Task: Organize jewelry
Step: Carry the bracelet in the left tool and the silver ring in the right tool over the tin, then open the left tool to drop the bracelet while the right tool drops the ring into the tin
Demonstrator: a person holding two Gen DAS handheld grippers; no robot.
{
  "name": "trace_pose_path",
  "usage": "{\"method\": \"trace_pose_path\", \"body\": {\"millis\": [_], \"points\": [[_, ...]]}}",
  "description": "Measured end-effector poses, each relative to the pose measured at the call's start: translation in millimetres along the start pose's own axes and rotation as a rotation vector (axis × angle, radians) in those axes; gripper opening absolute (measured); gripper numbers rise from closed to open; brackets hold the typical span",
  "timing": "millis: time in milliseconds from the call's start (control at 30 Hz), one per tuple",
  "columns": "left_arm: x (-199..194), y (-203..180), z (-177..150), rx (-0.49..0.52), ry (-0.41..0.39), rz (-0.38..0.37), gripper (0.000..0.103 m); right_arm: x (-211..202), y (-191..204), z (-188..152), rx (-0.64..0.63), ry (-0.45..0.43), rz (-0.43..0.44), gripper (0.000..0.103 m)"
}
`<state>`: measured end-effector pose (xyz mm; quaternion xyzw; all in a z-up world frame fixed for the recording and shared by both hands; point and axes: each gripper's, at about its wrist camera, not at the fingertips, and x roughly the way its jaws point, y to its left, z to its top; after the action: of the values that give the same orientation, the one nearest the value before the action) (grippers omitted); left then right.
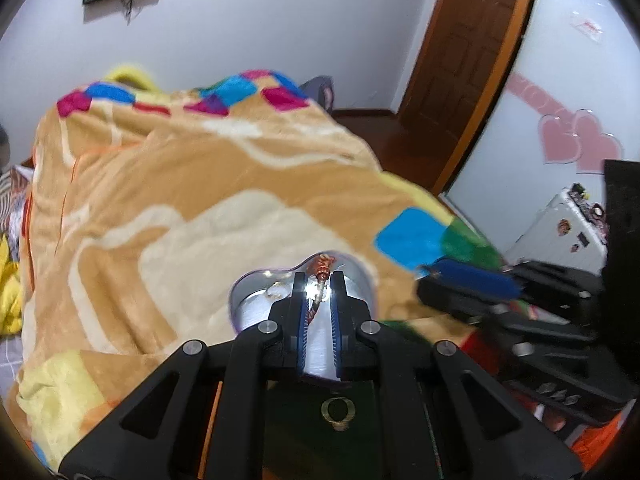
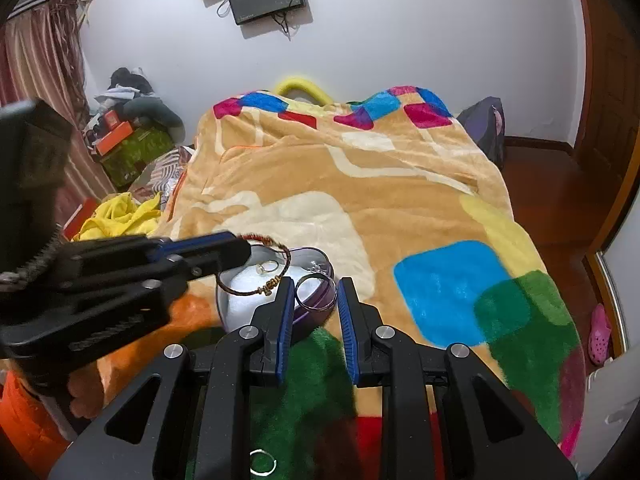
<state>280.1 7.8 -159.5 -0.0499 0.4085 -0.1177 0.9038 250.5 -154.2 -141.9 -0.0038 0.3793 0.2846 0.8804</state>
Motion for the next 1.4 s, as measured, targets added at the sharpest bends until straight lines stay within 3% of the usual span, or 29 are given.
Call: {"method": "trace_pose_path", "body": {"millis": [233, 567, 833, 967, 1400], "points": [[7, 19, -9, -0.031, 0.031, 0.015, 0.009, 12, -1, 4, -0.013, 0.014, 0.011, 0.02], [-4, 13, -11, 0.022, 0.026, 0.023, 0.011, 30, 9, 10, -0.067, 0.052, 0.033, 0.02], [-17, 23, -14, 0.007, 0.015, 0.017, 0.013, 42, 17, 12, -0.097, 0.087, 0.039, 0.02], [-21, 28, -17, -0.004, 0.01, 0.026, 0.019, 49, 21, 12, -0.117, 0.117, 0.038, 0.02], [-24, 28, -27, 0.003, 0.035, 0.022, 0.02, 50, 21, 14, -0.108, 0.154, 0.042, 0.02]]}}
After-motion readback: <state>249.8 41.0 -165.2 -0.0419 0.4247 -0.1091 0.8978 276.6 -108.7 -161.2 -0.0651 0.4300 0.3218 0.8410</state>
